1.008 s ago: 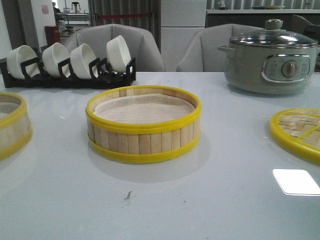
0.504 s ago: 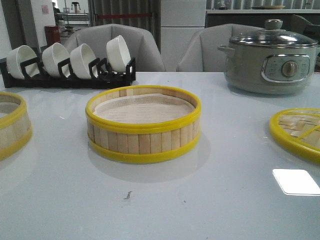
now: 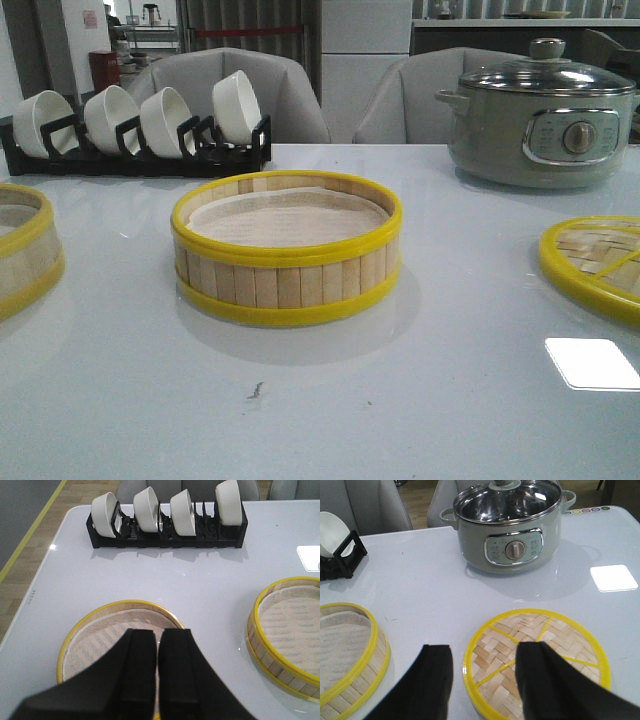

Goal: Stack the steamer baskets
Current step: 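Lower the left gripper and grasp the rim of the side steamer basket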

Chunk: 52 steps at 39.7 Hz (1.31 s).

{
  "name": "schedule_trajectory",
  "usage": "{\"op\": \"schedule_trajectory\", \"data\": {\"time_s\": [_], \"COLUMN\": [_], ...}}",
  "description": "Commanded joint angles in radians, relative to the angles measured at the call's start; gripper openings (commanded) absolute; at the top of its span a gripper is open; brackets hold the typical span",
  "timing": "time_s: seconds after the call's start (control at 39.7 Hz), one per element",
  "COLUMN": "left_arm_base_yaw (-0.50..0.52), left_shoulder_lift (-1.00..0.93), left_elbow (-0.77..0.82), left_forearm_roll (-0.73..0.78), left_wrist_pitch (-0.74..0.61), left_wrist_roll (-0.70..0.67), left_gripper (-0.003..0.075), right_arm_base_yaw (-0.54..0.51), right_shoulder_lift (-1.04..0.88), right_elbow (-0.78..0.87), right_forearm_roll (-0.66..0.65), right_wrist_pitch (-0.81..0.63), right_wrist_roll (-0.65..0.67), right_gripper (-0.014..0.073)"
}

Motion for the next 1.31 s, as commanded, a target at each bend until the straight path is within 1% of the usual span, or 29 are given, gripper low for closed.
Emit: {"op": "schedule_trajectory", "data": {"time_s": [0.0,0.03,0.05,0.08,0.1,0.3,0.61,0.81,0.93,1.29], "left_arm_base_yaw": [-0.016,-0.021,-0.024,-0.030,-0.038,-0.074,-0.075,-0.073,-0.073,-0.073], "left_shoulder_lift": [0.003,0.010,0.019,0.025,0.037,0.187,0.489,0.650,0.728,0.840], "left_elbow": [-0.036,-0.036,-0.036,-0.036,-0.036,-0.036,-0.036,-0.036,-0.036,-0.036], "left_forearm_roll": [-0.004,-0.006,-0.009,-0.011,-0.016,-0.016,-0.031,-0.023,-0.020,-0.030], "left_wrist_pitch": [-0.099,-0.103,-0.105,-0.108,-0.110,-0.137,-0.232,-0.299,-0.345,-0.351], "left_wrist_roll": [0.000,0.000,0.000,0.000,0.000,0.000,0.000,0.000,0.000,0.000], "left_gripper": [0.0375,0.0424,0.0454,0.0481,0.0491,0.0485,0.0485,0.0485,0.0485,0.0485], "right_arm_base_yaw": [0.000,0.000,0.000,0.000,0.000,0.000,0.000,0.000,0.000,0.000], "right_shoulder_lift": [0.002,0.002,0.002,0.002,0.002,0.002,0.002,0.002,0.002,0.002], "right_elbow": [-0.038,-0.038,-0.038,-0.038,-0.038,-0.038,-0.038,-0.038,-0.038,-0.038], "right_forearm_roll": [0.002,0.002,0.002,0.002,0.002,0.002,0.002,0.002,0.002,0.002], "right_wrist_pitch": [-0.070,-0.070,-0.070,-0.070,-0.070,-0.075,-0.075,-0.075,-0.072,-0.072], "right_wrist_roll": [0.000,0.000,0.000,0.000,0.000,0.000,0.000,0.000,0.000,0.000], "right_gripper": [0.0468,0.0463,0.0457,0.0451,0.0445,0.0444,0.0444,0.0444,0.0444,0.0444]}}
